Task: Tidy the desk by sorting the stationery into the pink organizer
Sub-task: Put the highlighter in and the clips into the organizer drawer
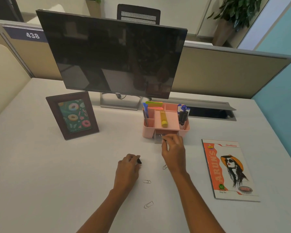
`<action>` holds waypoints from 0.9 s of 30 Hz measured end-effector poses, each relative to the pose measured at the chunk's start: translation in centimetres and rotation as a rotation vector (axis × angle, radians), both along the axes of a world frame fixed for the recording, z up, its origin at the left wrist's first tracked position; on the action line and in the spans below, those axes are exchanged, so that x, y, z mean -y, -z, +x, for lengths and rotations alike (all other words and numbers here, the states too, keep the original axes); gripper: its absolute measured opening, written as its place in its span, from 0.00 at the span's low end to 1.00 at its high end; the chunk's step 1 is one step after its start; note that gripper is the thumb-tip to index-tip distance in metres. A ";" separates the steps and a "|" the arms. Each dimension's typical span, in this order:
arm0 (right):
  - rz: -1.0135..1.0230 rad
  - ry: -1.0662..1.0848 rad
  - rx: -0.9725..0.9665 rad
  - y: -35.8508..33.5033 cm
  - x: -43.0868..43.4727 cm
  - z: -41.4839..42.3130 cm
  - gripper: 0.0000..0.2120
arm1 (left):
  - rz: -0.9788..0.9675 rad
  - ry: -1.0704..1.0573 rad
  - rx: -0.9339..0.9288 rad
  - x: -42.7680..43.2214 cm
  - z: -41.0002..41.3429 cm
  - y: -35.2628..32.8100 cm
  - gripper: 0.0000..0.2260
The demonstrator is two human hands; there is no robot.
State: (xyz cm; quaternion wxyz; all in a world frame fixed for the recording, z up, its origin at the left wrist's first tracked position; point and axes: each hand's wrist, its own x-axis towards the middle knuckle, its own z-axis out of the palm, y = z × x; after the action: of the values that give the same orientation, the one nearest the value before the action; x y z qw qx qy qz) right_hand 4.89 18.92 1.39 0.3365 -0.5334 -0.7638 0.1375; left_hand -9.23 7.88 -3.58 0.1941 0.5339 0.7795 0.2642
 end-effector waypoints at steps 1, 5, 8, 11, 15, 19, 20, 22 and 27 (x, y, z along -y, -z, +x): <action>-0.006 0.001 0.008 0.1 -0.5 0.1 0.08 | 0.001 0.002 0.005 -0.1 0.1 -0.1 0.14; -0.041 0.010 0.038 0.7 -1.6 0.0 0.09 | 0.000 0.007 0.006 -0.6 0.5 -0.1 0.15; -0.048 0.016 0.051 1.1 -1.6 -0.3 0.09 | -0.005 0.010 0.011 -1.0 0.6 -0.3 0.15; -0.039 0.047 0.019 1.1 -1.1 -0.7 0.11 | 0.018 0.015 0.019 -1.5 0.9 -0.5 0.14; 0.034 -0.002 -0.095 0.6 1.2 -1.1 0.10 | 0.059 -0.013 0.065 -2.1 1.2 -0.9 0.14; -0.126 -0.049 -0.196 0.8 4.2 -1.9 0.10 | 0.180 -0.032 0.167 -2.7 2.1 -2.1 0.13; -0.203 -0.012 -0.244 0.9 4.6 -2.1 0.11 | 0.199 -0.026 0.188 -2.8 2.3 -2.4 0.14; -0.327 0.068 -0.358 0.7 5.0 -2.4 0.10 | 0.226 -0.008 0.204 -3.2 2.6 -2.8 0.15; -0.403 0.167 -0.471 0.0 3.9 -2.0 0.07 | 0.260 0.055 0.172 -3.8 2.7 -3.6 0.14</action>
State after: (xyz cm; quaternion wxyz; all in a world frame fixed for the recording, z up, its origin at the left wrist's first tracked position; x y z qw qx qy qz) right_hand 2.89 15.03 1.40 0.4016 -0.6036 -0.5760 0.3776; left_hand -6.48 11.65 0.01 0.1965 0.5508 0.7043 0.4025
